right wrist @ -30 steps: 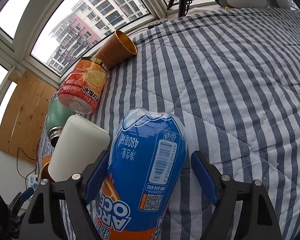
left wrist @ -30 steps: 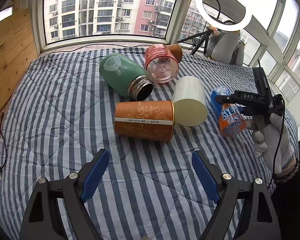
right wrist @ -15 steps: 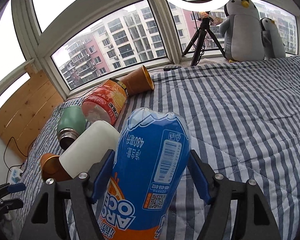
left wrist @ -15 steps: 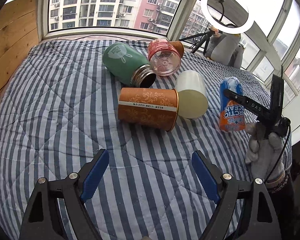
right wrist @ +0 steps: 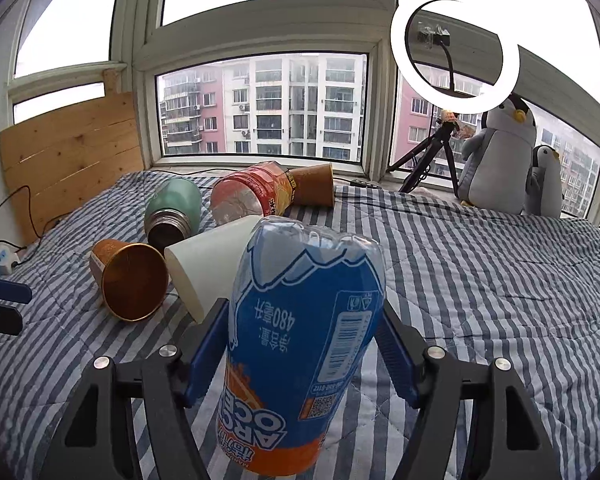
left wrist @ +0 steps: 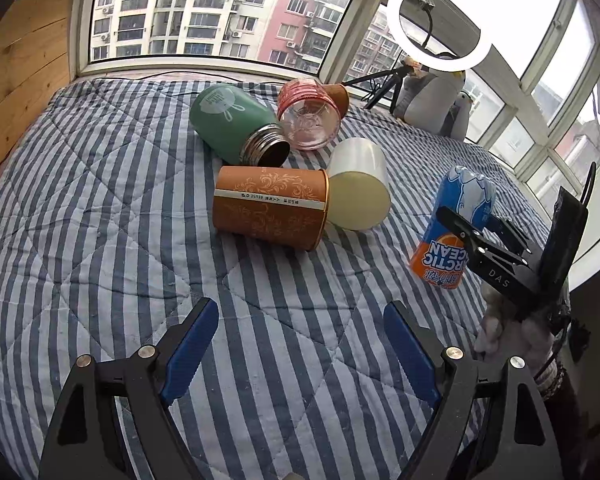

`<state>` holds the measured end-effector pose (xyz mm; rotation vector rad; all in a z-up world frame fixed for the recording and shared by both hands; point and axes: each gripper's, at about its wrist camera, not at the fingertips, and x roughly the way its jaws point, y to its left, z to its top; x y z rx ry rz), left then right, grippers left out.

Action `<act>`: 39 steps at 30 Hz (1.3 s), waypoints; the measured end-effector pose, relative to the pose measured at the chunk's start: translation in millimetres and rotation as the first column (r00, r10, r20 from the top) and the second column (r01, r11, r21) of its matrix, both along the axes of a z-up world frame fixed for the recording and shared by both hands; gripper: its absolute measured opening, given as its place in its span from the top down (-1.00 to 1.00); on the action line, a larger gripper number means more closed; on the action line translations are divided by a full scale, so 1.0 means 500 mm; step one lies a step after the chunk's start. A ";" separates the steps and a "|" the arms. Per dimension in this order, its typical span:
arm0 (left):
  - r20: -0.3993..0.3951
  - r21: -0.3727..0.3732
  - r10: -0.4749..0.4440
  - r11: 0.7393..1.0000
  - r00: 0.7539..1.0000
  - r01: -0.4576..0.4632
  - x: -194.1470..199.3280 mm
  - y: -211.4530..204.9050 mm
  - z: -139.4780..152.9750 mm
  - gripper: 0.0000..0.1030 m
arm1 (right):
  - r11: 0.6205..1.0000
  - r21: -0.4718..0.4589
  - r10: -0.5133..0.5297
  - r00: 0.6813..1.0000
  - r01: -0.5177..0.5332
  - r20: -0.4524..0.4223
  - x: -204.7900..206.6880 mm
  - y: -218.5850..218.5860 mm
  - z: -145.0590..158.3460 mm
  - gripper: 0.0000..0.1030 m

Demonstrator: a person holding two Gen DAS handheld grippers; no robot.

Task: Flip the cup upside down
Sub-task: 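Lift and rotate the blue bottle cap-up with the right tool, then lower the bottle upright onto the bed and open the right tool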

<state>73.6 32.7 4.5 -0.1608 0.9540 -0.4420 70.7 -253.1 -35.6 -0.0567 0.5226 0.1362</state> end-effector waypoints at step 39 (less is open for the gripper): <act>0.401 0.039 0.064 0.995 0.914 -0.087 -0.133 -0.125 0.014 -0.71 | 1.000 -0.021 0.019 0.992 -0.016 0.125 -0.166 0.017 -0.005 -0.56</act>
